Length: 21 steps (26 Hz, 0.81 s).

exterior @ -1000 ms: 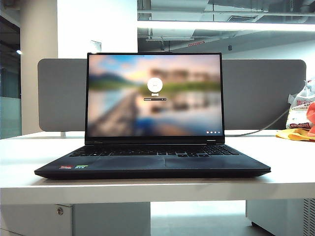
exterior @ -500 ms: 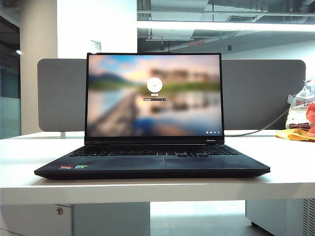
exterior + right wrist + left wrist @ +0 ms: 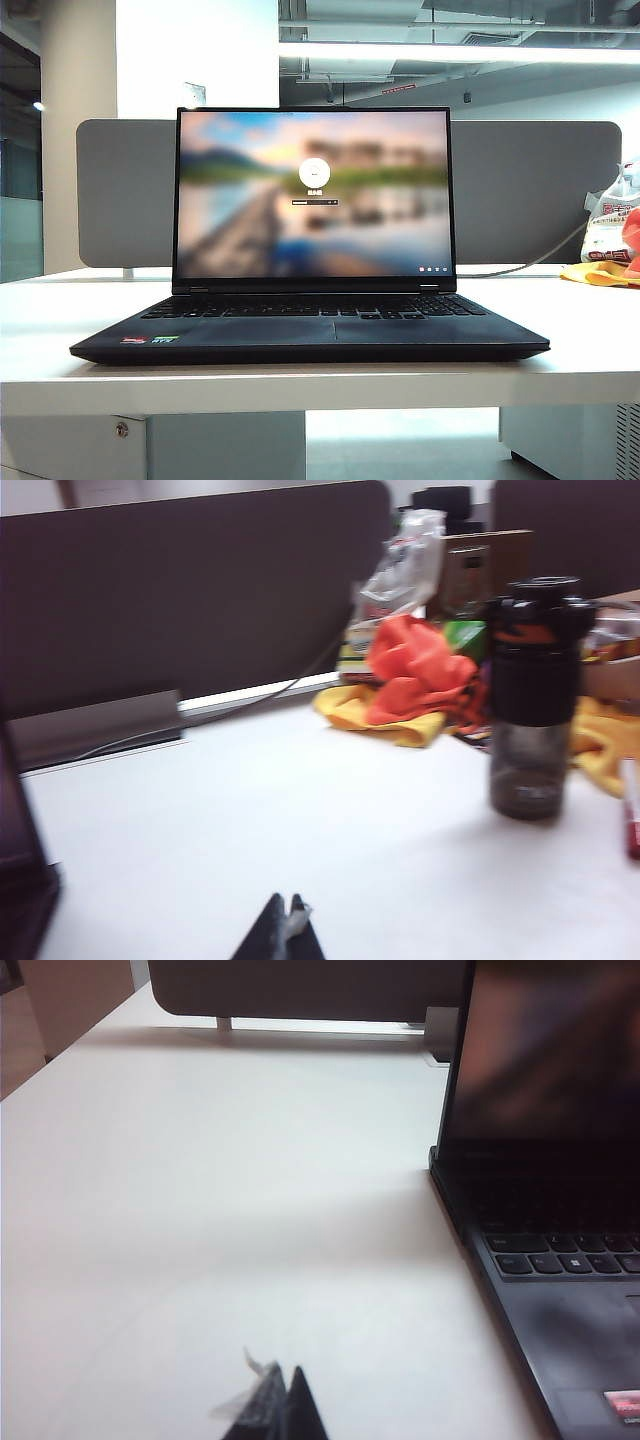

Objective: Open the lid of the laptop and use the keypad to enter the password "123".

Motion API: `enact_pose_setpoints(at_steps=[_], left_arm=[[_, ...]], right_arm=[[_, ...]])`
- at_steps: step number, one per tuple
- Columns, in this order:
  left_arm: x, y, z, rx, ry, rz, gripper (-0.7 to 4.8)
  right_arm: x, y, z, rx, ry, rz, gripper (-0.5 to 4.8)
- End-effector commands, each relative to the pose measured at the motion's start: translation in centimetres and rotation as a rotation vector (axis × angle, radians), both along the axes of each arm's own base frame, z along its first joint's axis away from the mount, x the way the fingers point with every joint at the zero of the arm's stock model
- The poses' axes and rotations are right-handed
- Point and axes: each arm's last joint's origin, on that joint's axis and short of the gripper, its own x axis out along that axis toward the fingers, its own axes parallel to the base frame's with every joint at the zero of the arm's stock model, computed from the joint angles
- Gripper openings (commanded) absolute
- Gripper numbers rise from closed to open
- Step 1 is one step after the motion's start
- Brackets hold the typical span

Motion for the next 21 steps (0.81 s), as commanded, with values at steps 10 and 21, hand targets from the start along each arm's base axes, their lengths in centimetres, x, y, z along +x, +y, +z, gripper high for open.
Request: enact_pose_setpoints(at_steps=[10,21], left_arm=[[0.0,0.0,0.1,0.000,-0.005,-0.005,-0.05],[0.0,0.0,0.1,0.000,-0.005,-0.005,-0.05]], right_arm=[[0.0,-0.2,-1.8,-0.011,0.005,0.063,-0.09],[-0.2,-0.1,-4.2,-0.030,0.221,0.067,-0.09]])
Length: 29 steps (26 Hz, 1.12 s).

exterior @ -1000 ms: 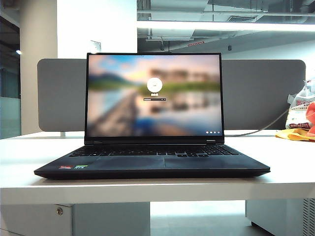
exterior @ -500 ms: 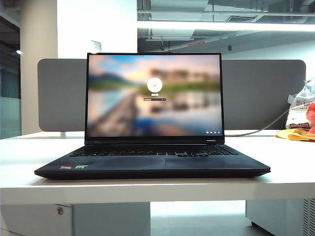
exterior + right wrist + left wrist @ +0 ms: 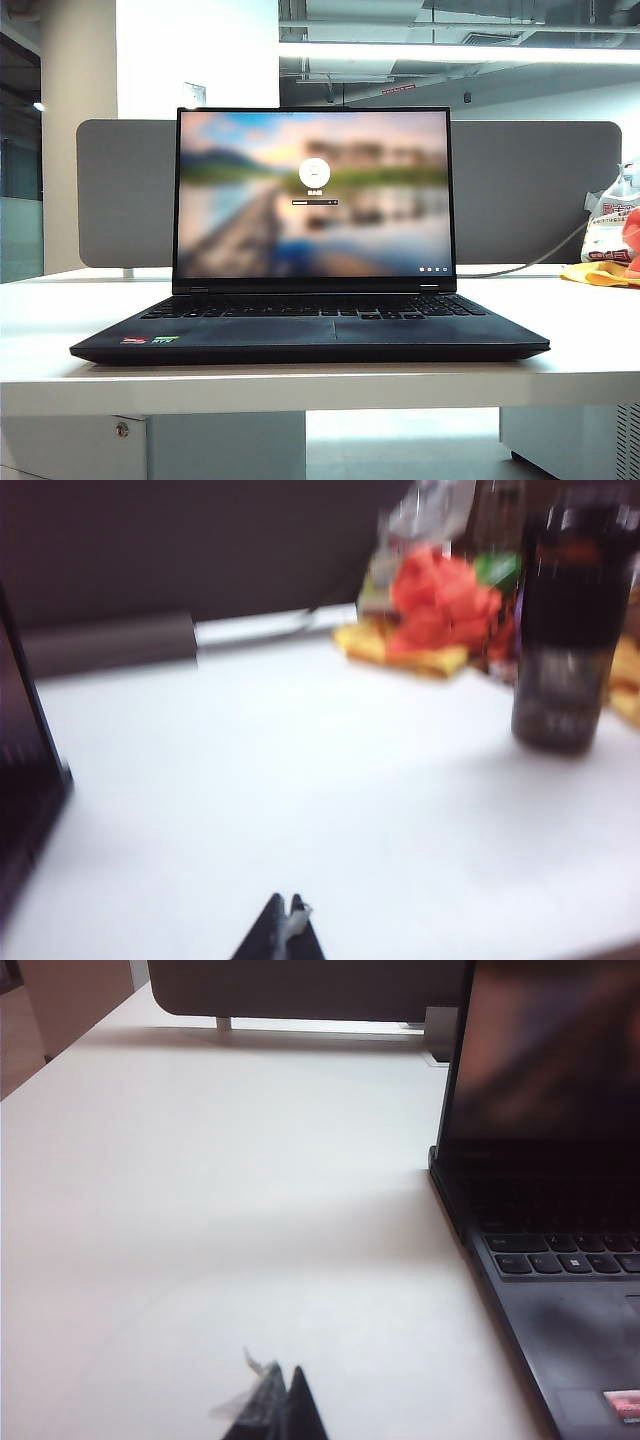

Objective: Open the lid of the laptop and use the keypad to enter the password "123".

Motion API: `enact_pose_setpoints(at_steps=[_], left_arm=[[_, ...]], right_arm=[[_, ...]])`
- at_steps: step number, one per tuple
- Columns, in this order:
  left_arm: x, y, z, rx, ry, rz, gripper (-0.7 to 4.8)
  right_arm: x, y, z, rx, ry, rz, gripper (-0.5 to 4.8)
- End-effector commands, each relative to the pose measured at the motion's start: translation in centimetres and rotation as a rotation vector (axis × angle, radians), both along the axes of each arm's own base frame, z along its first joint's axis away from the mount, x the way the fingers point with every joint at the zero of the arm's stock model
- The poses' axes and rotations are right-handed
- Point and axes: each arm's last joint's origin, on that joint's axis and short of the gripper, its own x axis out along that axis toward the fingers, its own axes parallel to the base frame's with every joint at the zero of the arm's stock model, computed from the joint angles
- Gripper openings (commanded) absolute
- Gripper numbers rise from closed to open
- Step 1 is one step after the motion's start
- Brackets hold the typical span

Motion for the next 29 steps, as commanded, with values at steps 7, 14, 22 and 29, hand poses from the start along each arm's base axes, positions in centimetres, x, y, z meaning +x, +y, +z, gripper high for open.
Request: enact_pose_setpoints(at_steps=[7,14,22,29], left_arm=[[0.01,-0.01,0.05,0.000,-0.005,-0.005,-0.05],[0.01,-0.01,0.05,0.000,-0.005,-0.005,-0.05],[0.01,-0.01,0.05,0.000,-0.005,-0.005,-0.05],[0.01,-0.01,0.05,0.000,-0.005,-0.005,-0.05]], right_arm=[[-0.05,0.07,-1.16,-0.032,0.118,0.011,-0.09],[-0.02,0.07,-0.96,-0.095,0.108,0.014,-0.08],[0.05,0.66,-0.50,-0.149,0.054,0.213,-0.08],[0.05,0.60,-0.50,-0.163,0.057,0.190,-0.09]])
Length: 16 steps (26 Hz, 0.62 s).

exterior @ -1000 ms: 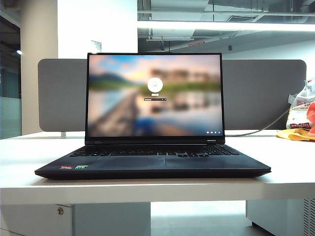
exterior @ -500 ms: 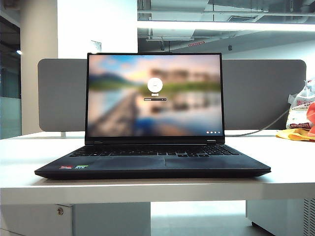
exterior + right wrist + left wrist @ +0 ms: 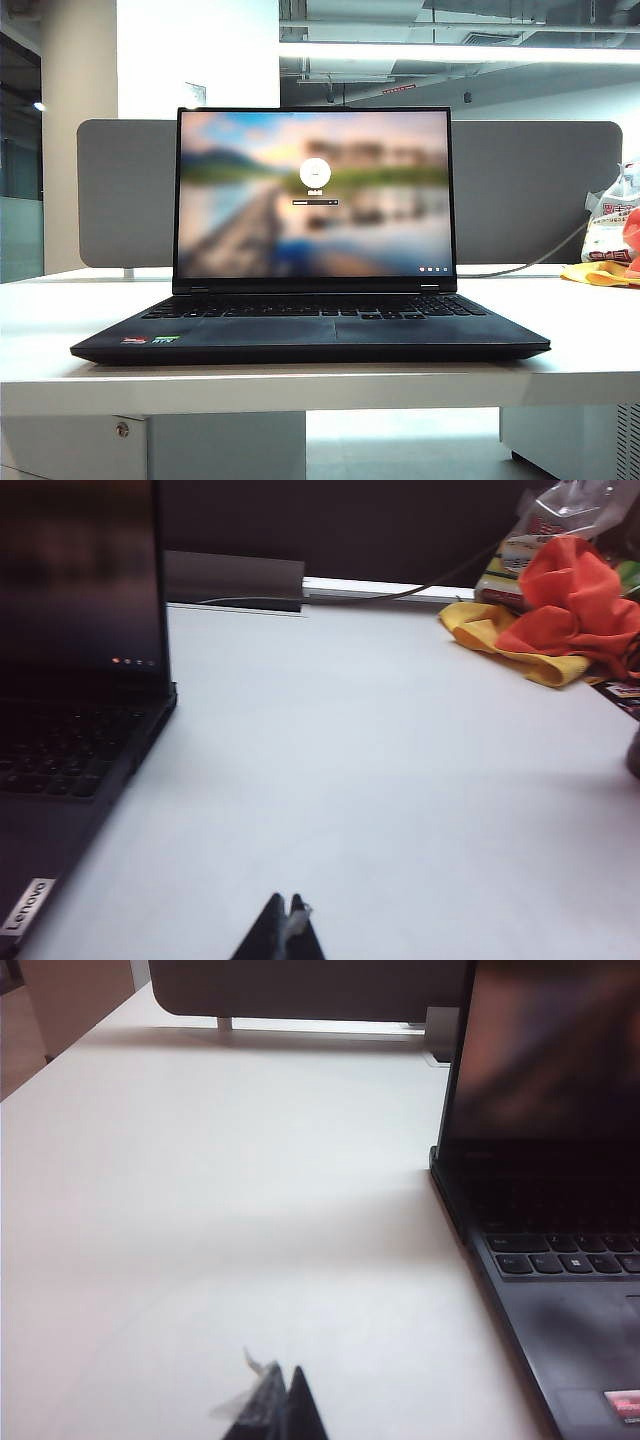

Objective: Open the lid of the laptop and use the keypad to enter the password "123".

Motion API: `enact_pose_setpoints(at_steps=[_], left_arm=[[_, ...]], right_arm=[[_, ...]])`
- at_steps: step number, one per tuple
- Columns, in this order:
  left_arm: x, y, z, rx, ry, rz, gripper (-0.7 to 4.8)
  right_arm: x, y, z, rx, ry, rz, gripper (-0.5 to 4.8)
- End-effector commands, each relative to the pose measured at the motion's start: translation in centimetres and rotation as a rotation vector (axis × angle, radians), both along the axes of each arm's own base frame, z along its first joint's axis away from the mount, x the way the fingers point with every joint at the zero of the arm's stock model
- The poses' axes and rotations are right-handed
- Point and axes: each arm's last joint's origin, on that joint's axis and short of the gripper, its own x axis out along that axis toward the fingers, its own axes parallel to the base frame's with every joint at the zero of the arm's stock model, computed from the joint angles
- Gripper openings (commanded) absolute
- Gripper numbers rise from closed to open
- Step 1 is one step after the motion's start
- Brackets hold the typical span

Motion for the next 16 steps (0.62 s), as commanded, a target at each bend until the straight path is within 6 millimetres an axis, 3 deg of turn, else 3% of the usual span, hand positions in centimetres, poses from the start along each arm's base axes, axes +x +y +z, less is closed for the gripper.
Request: enact_pose_setpoints(at_steps=[1,16], left_arm=[[0.01,-0.01,0.05,0.000,-0.005,-0.005,-0.05],[0.01,-0.01,0.05,0.000,-0.005,-0.005,-0.05]], right_arm=[[0.03,-0.08,0.04,-0.007,-0.013,-0.026,-0.09],[0.02,-0.09,-0.14,-0.006,0.005,-0.026,-0.08]])
